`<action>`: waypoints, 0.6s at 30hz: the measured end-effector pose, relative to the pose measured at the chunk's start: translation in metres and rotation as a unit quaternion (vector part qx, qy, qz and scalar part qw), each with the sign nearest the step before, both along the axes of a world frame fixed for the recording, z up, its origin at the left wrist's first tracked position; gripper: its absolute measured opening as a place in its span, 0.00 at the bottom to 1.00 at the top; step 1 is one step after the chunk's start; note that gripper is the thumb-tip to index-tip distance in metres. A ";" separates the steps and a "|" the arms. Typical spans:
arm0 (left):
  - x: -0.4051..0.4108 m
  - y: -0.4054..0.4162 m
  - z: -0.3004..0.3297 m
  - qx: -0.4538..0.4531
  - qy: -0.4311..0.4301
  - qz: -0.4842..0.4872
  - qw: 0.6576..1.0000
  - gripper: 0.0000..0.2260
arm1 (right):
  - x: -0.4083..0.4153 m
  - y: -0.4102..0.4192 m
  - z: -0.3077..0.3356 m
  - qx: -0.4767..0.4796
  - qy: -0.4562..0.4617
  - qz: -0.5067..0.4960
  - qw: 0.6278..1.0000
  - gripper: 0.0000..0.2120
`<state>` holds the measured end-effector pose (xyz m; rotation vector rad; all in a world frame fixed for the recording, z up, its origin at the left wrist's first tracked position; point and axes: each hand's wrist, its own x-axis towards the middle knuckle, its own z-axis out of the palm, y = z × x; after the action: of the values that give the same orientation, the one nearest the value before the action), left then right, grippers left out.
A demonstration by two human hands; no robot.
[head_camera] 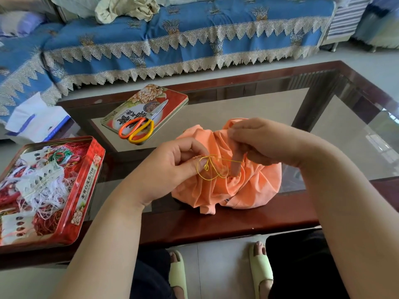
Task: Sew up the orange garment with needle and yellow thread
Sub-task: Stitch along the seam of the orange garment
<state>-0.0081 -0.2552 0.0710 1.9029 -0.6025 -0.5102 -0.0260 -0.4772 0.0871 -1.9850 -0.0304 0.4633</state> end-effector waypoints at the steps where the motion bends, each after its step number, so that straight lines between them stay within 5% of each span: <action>1: 0.001 0.000 -0.001 0.005 0.001 0.001 1.000 0.06 | -0.002 0.000 0.002 0.047 0.018 0.023 0.998 0.13; 7: -0.001 -0.001 -0.002 0.012 0.048 -0.006 0.999 0.09 | 0.008 -0.003 -0.001 0.417 -0.057 -0.109 0.900 0.13; 18: -0.001 -0.002 0.001 0.041 0.053 -0.010 0.998 0.06 | 0.016 -0.014 -0.007 0.446 -0.176 -0.269 0.835 0.14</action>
<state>-0.0095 -0.2571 0.0716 1.9351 -0.5386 -0.6537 -0.0098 -0.4912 0.0798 -1.0429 0.0719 -0.2751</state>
